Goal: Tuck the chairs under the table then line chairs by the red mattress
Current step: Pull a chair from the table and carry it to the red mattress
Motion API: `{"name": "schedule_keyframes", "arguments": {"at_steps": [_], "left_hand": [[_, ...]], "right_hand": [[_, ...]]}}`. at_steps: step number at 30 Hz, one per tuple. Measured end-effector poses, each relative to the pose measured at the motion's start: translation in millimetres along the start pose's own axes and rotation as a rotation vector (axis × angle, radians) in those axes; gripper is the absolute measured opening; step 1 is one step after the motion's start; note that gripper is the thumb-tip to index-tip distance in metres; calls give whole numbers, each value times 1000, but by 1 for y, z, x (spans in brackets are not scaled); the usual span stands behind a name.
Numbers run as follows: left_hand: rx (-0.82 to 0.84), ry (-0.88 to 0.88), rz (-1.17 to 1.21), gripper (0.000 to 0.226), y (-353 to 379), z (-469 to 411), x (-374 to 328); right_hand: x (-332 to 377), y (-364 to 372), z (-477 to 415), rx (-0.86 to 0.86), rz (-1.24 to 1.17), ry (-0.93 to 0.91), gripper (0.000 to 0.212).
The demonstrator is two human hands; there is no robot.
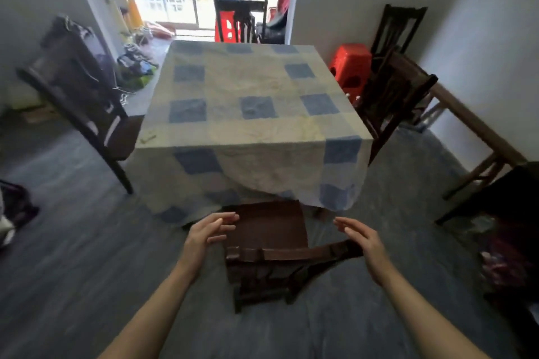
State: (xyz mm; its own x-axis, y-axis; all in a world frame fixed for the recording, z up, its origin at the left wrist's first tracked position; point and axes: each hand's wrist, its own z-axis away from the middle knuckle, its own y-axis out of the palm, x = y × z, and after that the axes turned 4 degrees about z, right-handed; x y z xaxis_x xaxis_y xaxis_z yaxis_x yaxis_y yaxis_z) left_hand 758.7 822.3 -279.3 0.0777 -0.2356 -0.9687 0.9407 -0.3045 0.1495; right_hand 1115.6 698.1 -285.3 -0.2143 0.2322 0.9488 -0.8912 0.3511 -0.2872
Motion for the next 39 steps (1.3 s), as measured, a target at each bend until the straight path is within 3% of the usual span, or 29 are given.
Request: {"name": "schedule_keyframes", "arguments": {"at_steps": [9,13,15,18,21,24,30,36,39], "left_hand": [[-218,62,-69,28,52,34,40],[-259,15,-36,30,56,27,46],[-277,10,-34,14,60,20,49],[-361,0,43,36,65,13,53],[-407,11,93,47,67,8,59],[-412,14,128,47,70,4,57],[-238,53,161,46,101,-27,18],[111,3,147,20,203,-54,-8],[288,-60,134,18,271,-52,-5]], "right_hand": [[-17,2,-3,60,-74,20,26],[-19,3,-1,56,-176,54,35],[-22,3,-1,29,-242,98,37],[-23,6,-6,-16,-290,129,24],[-21,13,-9,-100,-293,119,45],[-20,16,-13,-173,-293,101,50],[-9,-15,-14,-308,-359,77,45],[-17,-97,54,-647,-450,64,32],[-26,-139,110,-827,-475,76,31]]}}
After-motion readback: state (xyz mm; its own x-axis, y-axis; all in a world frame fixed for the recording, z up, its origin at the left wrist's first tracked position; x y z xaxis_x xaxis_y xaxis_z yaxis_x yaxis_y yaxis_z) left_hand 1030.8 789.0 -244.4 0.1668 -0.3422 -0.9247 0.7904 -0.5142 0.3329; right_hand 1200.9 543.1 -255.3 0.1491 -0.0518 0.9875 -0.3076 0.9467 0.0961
